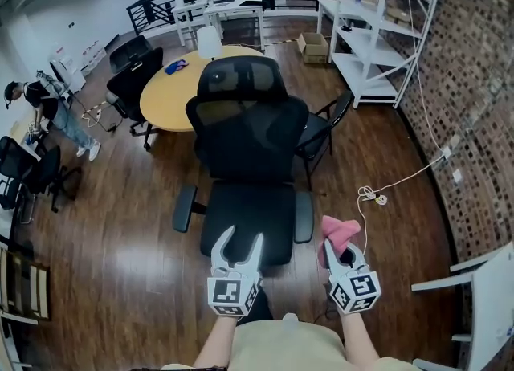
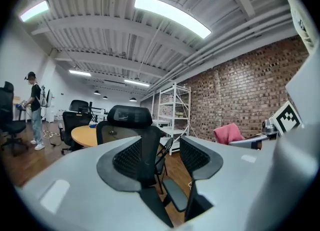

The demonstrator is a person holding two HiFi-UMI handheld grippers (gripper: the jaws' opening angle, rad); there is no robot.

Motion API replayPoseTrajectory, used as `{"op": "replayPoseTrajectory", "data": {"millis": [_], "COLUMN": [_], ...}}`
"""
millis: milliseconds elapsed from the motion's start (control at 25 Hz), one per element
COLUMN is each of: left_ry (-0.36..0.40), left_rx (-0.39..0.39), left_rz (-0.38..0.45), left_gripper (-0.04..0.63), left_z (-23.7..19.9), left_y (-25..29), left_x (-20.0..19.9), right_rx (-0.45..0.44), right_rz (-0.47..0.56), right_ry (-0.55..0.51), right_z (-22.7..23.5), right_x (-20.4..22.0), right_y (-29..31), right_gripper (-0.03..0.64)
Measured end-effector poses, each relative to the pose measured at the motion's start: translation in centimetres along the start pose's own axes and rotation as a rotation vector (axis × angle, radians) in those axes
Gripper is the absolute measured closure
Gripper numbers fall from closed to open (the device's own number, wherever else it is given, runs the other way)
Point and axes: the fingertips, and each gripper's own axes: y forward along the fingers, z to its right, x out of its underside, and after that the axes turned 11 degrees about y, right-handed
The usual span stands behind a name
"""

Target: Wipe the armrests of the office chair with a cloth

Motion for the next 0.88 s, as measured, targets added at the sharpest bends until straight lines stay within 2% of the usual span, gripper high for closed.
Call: {"op": "replayPoseTrajectory", "data": {"millis": [200, 320, 440, 640, 720, 880], "left_ry": [-0.012, -0.017, -0.042, -0.048, -0.056, -0.04], "left_rx": [0.053, 0.089, 0.123, 0.189, 0.196, 0.193], "left_rz": [0.008, -0.002, -0.029, -0.093, -0.127, -0.174], "left_gripper": [0.379, 0.379, 0.379, 0.379, 0.379, 0.379], "left_z": [-5.1, -7.0, -8.7, -9.8, -9.7, -9.1], "left_y": [6.0, 9.7, 12.1, 16.7, 17.9, 20.1], "left_x": [0.3, 1.1, 2.9, 7.1, 8.4, 10.4], "right_rx": [-0.013, 0.024, 0.063, 0.124, 0.136, 0.081], "right_rz": [-0.04, -0.107, -0.171, -0.206, -0.244, -0.381], "right_ry": [0.058, 0.102, 0.167, 0.264, 0.257, 0.119], "right_z": [-0.7, 0.5, 1.5, 5.0, 6.9, 11.5], "right_x": [-0.5, 0.2, 2.3, 4.6, 5.8, 9.0], "right_y": [7.4, 11.5, 14.7, 18.5, 19.3, 21.8], "right_gripper": [0.551, 0.552, 0.555, 0.561, 0.564, 0.558]}}
